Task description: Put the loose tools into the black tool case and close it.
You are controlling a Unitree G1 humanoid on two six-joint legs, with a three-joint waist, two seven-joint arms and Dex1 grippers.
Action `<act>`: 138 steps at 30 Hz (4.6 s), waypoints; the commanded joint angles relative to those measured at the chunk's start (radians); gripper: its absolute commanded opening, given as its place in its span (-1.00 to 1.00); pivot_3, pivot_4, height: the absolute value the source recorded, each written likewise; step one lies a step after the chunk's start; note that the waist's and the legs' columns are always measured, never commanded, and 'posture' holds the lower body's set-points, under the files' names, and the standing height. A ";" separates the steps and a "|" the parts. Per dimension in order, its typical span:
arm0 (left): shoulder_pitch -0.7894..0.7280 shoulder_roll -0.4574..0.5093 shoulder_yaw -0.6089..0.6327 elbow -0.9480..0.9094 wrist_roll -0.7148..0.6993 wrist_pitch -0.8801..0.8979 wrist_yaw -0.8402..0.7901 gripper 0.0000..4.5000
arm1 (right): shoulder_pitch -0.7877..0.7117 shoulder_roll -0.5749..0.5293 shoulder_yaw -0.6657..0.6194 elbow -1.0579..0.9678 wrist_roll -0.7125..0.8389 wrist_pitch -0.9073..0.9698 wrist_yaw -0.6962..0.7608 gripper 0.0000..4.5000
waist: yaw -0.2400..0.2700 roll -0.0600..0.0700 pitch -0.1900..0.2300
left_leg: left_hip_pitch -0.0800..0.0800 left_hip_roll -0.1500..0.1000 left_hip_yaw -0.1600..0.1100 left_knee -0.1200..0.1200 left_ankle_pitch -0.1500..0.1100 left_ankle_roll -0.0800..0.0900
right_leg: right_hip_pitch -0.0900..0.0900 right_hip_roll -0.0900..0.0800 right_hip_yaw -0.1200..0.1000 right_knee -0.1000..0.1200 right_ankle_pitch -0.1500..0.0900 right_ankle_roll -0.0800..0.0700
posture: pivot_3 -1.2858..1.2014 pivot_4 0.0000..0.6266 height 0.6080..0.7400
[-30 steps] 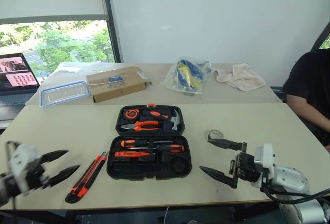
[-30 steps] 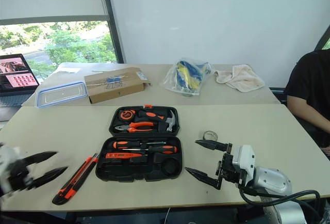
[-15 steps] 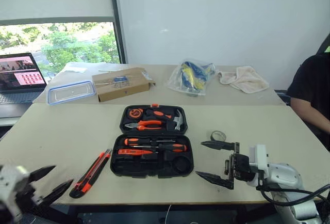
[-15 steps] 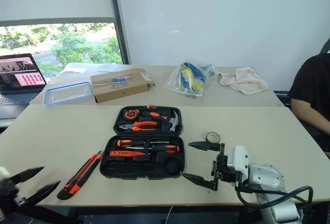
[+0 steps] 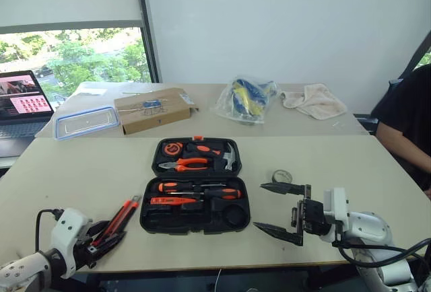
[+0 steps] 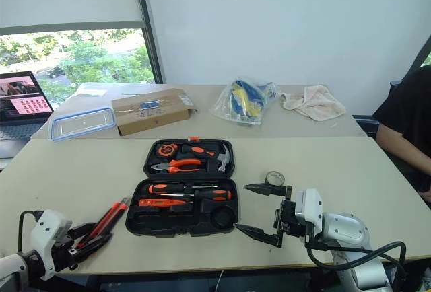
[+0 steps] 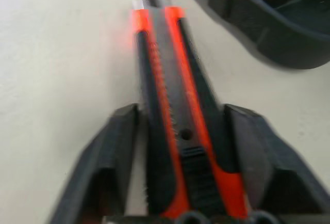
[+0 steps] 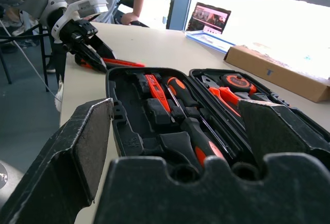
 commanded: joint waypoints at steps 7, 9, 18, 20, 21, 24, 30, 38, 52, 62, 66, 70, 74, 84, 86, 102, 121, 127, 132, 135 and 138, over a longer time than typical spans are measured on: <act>-0.131 0.136 0.134 0.217 -0.154 -0.213 -0.355 -0.21 | -0.007 -0.023 -0.034 -0.044 0.032 -0.007 0.002 1.00 | 0.001 -0.001 0.001 | -0.001 0.001 0.000 0.000 0.000 -0.001 | -0.002 0.001 -0.001 0.001 -0.001 -0.001 | 0.03 -0.52 1.00; -0.205 0.212 0.076 0.205 -0.169 -0.220 -0.465 -0.21 | 0.004 -0.035 -0.043 -0.055 0.043 0.001 0.006 1.00 | 0.015 -0.002 0.002 | -0.003 0.000 0.000 0.001 0.000 0.000 | -0.002 -0.001 -0.003 0.001 -0.001 -0.001 | 0.03 -0.52 1.00; -0.648 0.281 -0.428 0.125 0.020 -0.226 -0.618 -0.21 | 0.069 -0.057 -0.073 -0.100 0.045 0.014 -0.032 1.00 | 0.014 -0.001 0.002 | -0.004 -0.004 0.004 0.002 0.000 -0.002 | 0.000 0.001 -0.005 0.000 0.000 0.000 | 0.03 -0.52 1.00; -0.716 0.239 -0.514 0.151 0.081 -0.238 -0.596 -0.21 | 0.086 -0.060 -0.081 -0.116 0.043 0.016 -0.043 1.00 | 0.003 -0.001 0.002 | -0.004 -0.004 0.005 0.000 0.000 -0.003 | 0.000 0.003 -0.005 0.001 0.000 0.000 | 0.03 -0.52 1.00; -0.741 0.222 -0.542 0.164 0.104 -0.242 -0.584 -0.21 | 0.093 -0.061 -0.084 -0.122 0.042 0.017 -0.049 1.00 | 0.002 0.000 0.002 | -0.004 -0.004 0.005 0.000 0.000 -0.004 | 0.000 0.003 -0.006 0.001 -0.001 -0.001 | 0.03 -0.52 1.00; -0.783 0.178 -0.622 0.217 0.169 -0.291 -0.590 -0.21 | 0.131 -0.071 -0.108 -0.140 0.039 0.017 -0.064 1.00 | 0.000 0.000 0.002 | -0.005 -0.003 0.004 0.000 0.000 -0.004 | 0.000 0.004 -0.006 -0.001 -0.001 -0.001 | 0.03 -0.52 1.00; -0.797 0.157 -0.691 0.255 0.233 -0.299 -0.582 -0.21 | 0.169 -0.070 -0.123 -0.167 0.029 0.013 -0.093 1.00 | 0.004 -0.001 0.002 | -0.004 -0.003 0.004 0.001 0.000 -0.003 | 0.000 0.002 -0.004 -0.002 -0.001 0.000 | 0.03 -0.52 1.00; -0.797 0.166 -0.716 0.284 0.316 -0.309 -0.542 -0.21 | 0.180 -0.071 -0.118 -0.180 0.027 0.011 -0.110 1.00 | 0.005 -0.001 0.002 | -0.002 -0.004 0.000 0.002 -0.001 -0.001 | 0.005 0.003 0.002 0.000 -0.002 0.001 | 0.03 -0.52 1.00; -0.763 0.186 -0.704 0.243 0.259 -0.229 -0.584 0.23 | 0.139 -0.076 -0.105 -0.131 0.024 0.008 -0.093 1.00 | 0.001 0.000 0.002 | -0.001 -0.002 0.002 0.002 -0.001 0.000 | 0.003 0.004 0.006 0.002 -0.002 0.002 | 0.03 -0.52 1.00; -0.833 0.162 -0.523 0.198 -0.016 -0.128 -0.646 0.72 | 0.113 -0.079 -0.109 -0.075 0.022 -0.004 -0.064 1.00 | 0.004 -0.001 0.002 | -0.003 -0.004 0.002 0.003 -0.003 0.002 | -0.002 0.003 0.006 0.000 -0.002 0.003 | 0.03 -0.52 1.00; -0.843 0.158 -0.533 0.246 0.038 -0.197 -0.629 0.37 | 0.109 -0.071 -0.104 -0.064 0.013 -0.011 -0.064 1.00 | 0.005 -0.001 0.002 | -0.002 -0.006 0.001 0.003 -0.003 0.002 | -0.001 0.003 0.006 0.000 -0.002 0.003 | 0.03 -0.52 1.00; -0.826 0.141 -0.550 0.253 0.056 -0.226 -0.620 -0.27 | 0.117 -0.064 -0.100 -0.066 0.004 -0.016 -0.070 1.00 | 0.004 -0.001 0.002 | -0.002 -0.006 0.001 0.003 -0.003 0.002 | -0.001 0.003 0.006 0.000 -0.002 0.004 | 0.03 -0.52 1.00; -0.798 0.118 -0.566 0.254 0.078 -0.248 -0.595 -0.94 | 0.122 -0.057 -0.101 -0.068 -0.004 -0.018 -0.080 1.00 | 0.004 -0.001 0.002 | -0.002 -0.006 0.001 0.003 -0.003 0.002 | -0.001 0.003 0.006 0.000 -0.002 0.004 | 0.03 -0.52 1.00; -0.761 0.119 -0.630 0.295 0.182 -0.292 -0.566 -0.98 | 0.145 -0.052 -0.102 -0.089 -0.010 -0.022 -0.093 1.00 | 0.004 -0.001 0.002 | -0.002 -0.006 0.001 0.003 -0.003 0.002 | -0.001 0.002 0.006 0.000 -0.002 0.004 | 0.03 -0.52 1.00; -0.762 0.106 -0.635 0.310 0.195 -0.286 -0.542 -0.98 | 0.150 -0.052 -0.103 -0.091 -0.009 -0.023 -0.094 1.00 | 0.005 0.000 0.002 | -0.001 -0.006 0.001 0.003 -0.003 0.002 | 0.000 0.002 0.006 0.000 -0.002 0.004 | 0.03 -0.52 1.00; -0.688 0.106 -0.671 0.316 0.187 -0.001 -0.465 -0.98 | 0.200 -0.074 -0.141 -0.122 0.016 0.007 -0.097 1.00 | 0.002 0.011 -0.006 | 0.014 -0.003 0.003 0.001 -0.007 0.009 | 0.017 0.002 0.012 0.002 -0.006 0.011 | 0.03 -0.52 1.00; -0.553 0.128 -0.166 0.412 -0.108 -0.371 -0.561 0.62 | 0.426 -0.111 -0.399 -0.068 0.013 0.074 -0.187 1.00 | -0.004 0.007 -0.004 | 0.000 -0.003 0.005 0.001 -0.005 0.005 | -0.001 0.002 0.013 -0.001 -0.003 0.007 | 0.03 -0.52 1.00; -0.538 0.122 -0.145 0.424 -0.151 -0.370 -0.608 0.96 | 0.014 -0.301 -0.147 0.020 -0.110 0.388 -0.222 1.00 | -0.021 0.005 -0.001 | -0.002 -0.003 0.008 0.003 -0.005 0.005 | -0.001 0.001 0.015 -0.001 -0.003 0.007 | 0.03 -0.52 1.00; -0.546 0.095 -0.175 0.385 -0.144 -0.360 -0.580 0.96 | -0.271 -0.347 0.086 0.197 -0.245 0.493 -0.158 1.00 | -0.005 0.004 -0.001 | 0.000 -0.003 0.004 0.002 -0.005 0.005 | -0.002 0.002 0.011 -0.001 -0.003 0.005 | 0.03 -0.52 1.00; -0.546 0.086 -0.189 0.375 -0.139 -0.366 -0.574 0.96 | -0.378 -0.333 0.192 0.314 -0.327 0.463 -0.108 1.00 | 0.001 0.004 -0.001 | -0.005 -0.004 0.005 0.001 -0.005 0.004 | -0.008 0.002 0.008 0.000 -0.003 0.005 | 0.03 -0.52 1.00; -0.536 0.078 -0.201 0.350 -0.139 -0.366 -0.565 0.99 | -0.469 -0.302 0.268 0.424 -0.392 0.420 -0.072 0.89 | -0.001 0.004 -0.001 | -0.013 -0.007 0.007 0.002 -0.005 0.005 | -0.015 0.001 0.007 0.002 -0.002 0.006 | 0.03 -0.52 1.00</act>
